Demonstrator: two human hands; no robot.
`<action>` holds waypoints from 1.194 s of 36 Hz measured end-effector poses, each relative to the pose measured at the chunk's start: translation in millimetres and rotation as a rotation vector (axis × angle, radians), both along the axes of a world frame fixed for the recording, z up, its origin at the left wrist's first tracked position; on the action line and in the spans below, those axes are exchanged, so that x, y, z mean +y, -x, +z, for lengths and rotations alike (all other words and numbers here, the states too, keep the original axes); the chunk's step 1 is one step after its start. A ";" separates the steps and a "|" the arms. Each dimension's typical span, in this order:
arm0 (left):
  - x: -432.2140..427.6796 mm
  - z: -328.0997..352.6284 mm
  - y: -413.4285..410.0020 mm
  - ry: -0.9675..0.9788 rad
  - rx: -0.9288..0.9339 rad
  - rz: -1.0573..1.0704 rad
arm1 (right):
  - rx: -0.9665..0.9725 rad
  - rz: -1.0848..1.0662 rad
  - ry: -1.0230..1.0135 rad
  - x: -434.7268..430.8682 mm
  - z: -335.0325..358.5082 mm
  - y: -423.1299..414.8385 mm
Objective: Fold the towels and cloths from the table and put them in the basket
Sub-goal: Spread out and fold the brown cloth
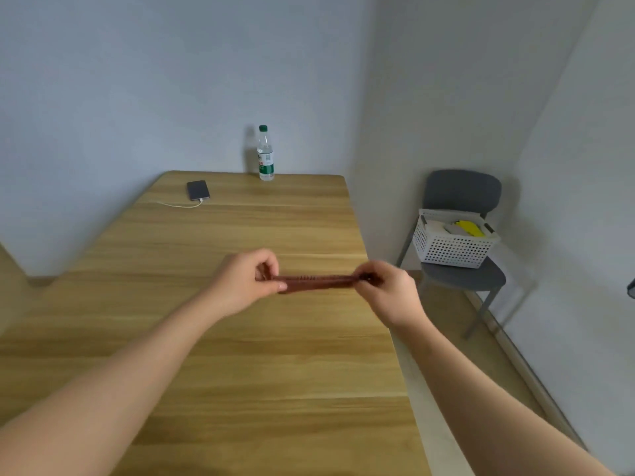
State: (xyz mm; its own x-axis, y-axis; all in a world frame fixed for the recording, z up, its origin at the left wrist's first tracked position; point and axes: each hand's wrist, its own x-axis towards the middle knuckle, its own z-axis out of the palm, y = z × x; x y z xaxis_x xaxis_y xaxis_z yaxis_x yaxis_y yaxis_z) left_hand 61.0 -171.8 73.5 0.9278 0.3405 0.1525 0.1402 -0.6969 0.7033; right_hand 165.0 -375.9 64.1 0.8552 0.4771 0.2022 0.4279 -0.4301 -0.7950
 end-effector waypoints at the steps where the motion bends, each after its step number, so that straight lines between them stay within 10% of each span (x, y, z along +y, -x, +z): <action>1: -0.8 -16.6 3.1 0.040 0.064 -0.035 | 0.053 0.010 0.054 -4.0 -13.8 4.5; 15: -13.8 -116.8 35.1 0.189 0.799 -0.363 | 0.717 0.273 0.442 -35.9 -107.5 40.2; 30: 8.9 -127.0 -34.8 0.299 0.412 0.062 | 0.439 -0.098 0.237 9.1 -118.0 -20.5; 43: 21.3 -164.3 -83.2 0.220 0.467 0.189 | 0.424 -0.187 0.268 37.2 -155.3 -62.6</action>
State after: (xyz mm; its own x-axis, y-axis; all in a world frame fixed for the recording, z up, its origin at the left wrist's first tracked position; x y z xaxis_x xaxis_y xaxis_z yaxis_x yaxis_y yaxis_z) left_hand 144.2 -150.5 -90.8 0.7996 0.4850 -0.3542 0.5805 -0.4732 0.6626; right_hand 227.7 -338.7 -91.2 0.9109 0.2962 -0.2871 -0.0101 -0.6798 -0.7333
